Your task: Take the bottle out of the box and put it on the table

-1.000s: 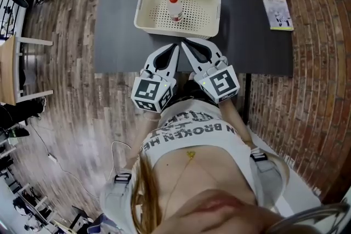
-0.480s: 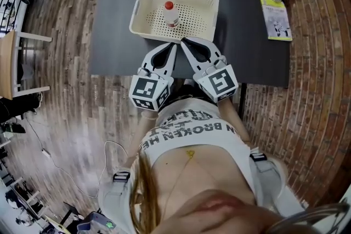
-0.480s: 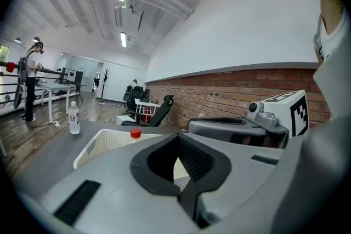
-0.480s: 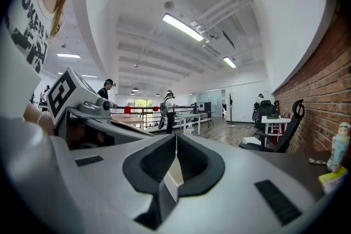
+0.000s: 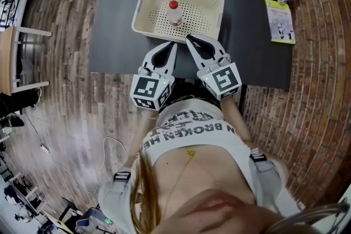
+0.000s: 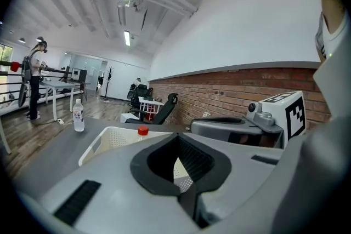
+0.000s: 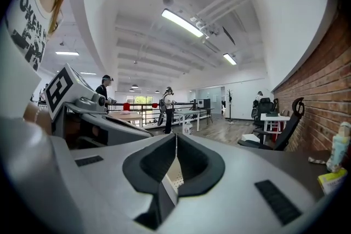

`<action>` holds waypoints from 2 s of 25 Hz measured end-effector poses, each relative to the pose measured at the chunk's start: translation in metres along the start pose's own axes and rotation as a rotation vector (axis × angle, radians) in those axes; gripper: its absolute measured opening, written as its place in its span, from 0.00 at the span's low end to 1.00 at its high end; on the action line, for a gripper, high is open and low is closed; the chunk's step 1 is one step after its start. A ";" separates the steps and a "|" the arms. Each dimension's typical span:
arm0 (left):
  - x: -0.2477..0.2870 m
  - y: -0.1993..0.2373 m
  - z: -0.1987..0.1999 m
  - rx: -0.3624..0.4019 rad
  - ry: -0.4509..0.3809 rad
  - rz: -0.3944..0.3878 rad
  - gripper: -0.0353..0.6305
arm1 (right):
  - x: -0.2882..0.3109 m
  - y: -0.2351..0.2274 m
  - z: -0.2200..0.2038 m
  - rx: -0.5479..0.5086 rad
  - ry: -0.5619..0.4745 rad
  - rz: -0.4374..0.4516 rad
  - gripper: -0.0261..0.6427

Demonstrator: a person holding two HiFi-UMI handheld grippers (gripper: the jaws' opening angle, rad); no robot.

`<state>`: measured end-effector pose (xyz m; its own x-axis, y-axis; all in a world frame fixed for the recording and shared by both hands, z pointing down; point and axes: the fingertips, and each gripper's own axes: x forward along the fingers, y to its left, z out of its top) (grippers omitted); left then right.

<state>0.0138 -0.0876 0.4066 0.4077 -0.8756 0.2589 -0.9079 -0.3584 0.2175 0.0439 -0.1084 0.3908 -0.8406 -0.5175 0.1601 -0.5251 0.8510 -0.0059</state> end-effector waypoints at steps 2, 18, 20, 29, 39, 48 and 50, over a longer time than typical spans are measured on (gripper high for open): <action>-0.003 0.012 0.004 0.002 0.002 -0.008 0.05 | 0.008 0.002 0.003 0.000 -0.001 -0.018 0.06; 0.015 0.025 0.001 0.046 0.021 -0.188 0.05 | 0.024 0.000 -0.005 0.000 0.001 -0.172 0.06; 0.012 0.039 0.002 0.050 0.022 -0.206 0.05 | 0.040 0.005 -0.004 0.003 0.005 -0.187 0.06; 0.004 0.081 0.007 0.052 0.052 -0.259 0.05 | 0.074 0.014 0.001 0.013 0.030 -0.256 0.06; 0.024 0.075 0.008 0.045 0.049 -0.289 0.05 | 0.072 -0.001 -0.003 0.027 0.035 -0.264 0.06; 0.034 0.080 0.006 0.046 0.064 -0.280 0.05 | 0.075 -0.016 -0.006 0.031 0.035 -0.279 0.06; 0.035 0.081 0.006 0.044 0.067 -0.280 0.05 | 0.076 -0.018 -0.007 0.032 0.038 -0.276 0.06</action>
<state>-0.0460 -0.1490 0.4281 0.6473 -0.7179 0.2560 -0.7618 -0.5981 0.2489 -0.0101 -0.1623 0.4097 -0.6596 -0.7253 0.1970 -0.7382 0.6745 0.0116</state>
